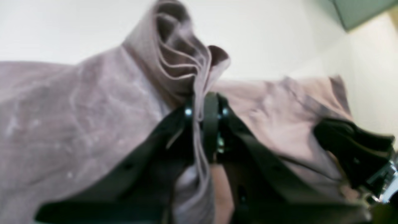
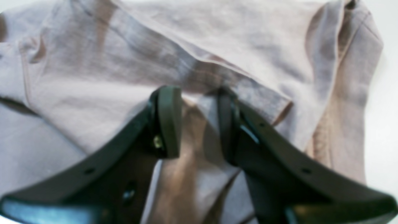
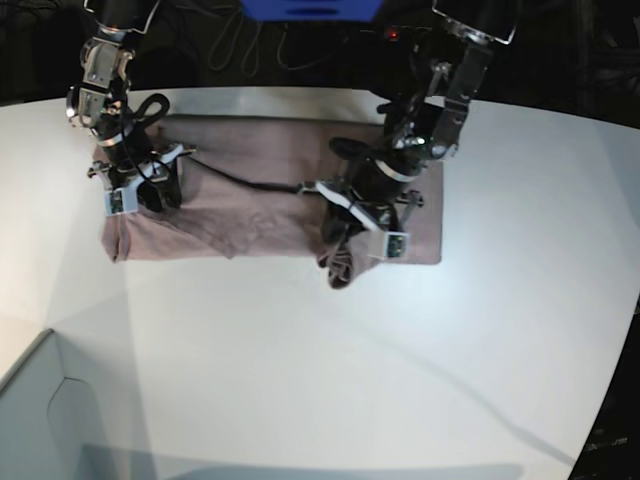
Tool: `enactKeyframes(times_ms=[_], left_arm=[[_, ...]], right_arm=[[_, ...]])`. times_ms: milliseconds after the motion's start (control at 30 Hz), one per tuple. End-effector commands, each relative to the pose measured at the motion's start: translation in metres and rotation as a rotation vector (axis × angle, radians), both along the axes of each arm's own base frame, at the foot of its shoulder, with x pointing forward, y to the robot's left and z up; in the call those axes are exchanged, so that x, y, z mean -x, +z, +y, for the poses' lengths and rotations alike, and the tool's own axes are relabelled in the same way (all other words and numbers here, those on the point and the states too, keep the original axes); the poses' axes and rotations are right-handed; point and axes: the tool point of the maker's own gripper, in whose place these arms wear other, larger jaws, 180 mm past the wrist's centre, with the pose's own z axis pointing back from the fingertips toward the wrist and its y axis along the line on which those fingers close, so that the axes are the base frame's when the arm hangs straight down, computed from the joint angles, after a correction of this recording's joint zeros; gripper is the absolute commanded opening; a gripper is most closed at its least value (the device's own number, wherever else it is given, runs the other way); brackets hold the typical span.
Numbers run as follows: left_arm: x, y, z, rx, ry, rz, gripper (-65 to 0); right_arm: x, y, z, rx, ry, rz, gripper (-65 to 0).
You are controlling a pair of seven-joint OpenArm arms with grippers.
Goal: Layout the t-shirt on the table in an organized manner, then fold the t-shirt properly
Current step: 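Carry the strip's end held by the left gripper toward the right gripper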
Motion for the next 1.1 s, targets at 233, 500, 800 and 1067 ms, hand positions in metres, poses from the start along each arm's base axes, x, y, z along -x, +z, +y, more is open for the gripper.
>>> enactKeyframes(times_ms=[233,500,800,1067], left_arm=[[0.002,0.006,-0.053,0.027,-0.114,-0.017,-64.9],[0.012,-0.001,-0.064,0.017,-0.159,0.000,-64.9],[0.022,-0.030,-0.058,-0.016,-0.158,0.077,-58.9],[0.009,0.008,-0.067,0.032,-0.165,-0.018,-21.2]], right_arm=[[0.029,-0.029,0.003,0.059,0.063,0.179,-44.6],[0.025,-0.028,0.003,0.059,0.063,0.173,-44.6],[0.016,-0.024,0.003,0.060,0.063,0.154,-44.4],[0.015,-0.023,0.001,0.063,0.057,0.152,-44.3]])
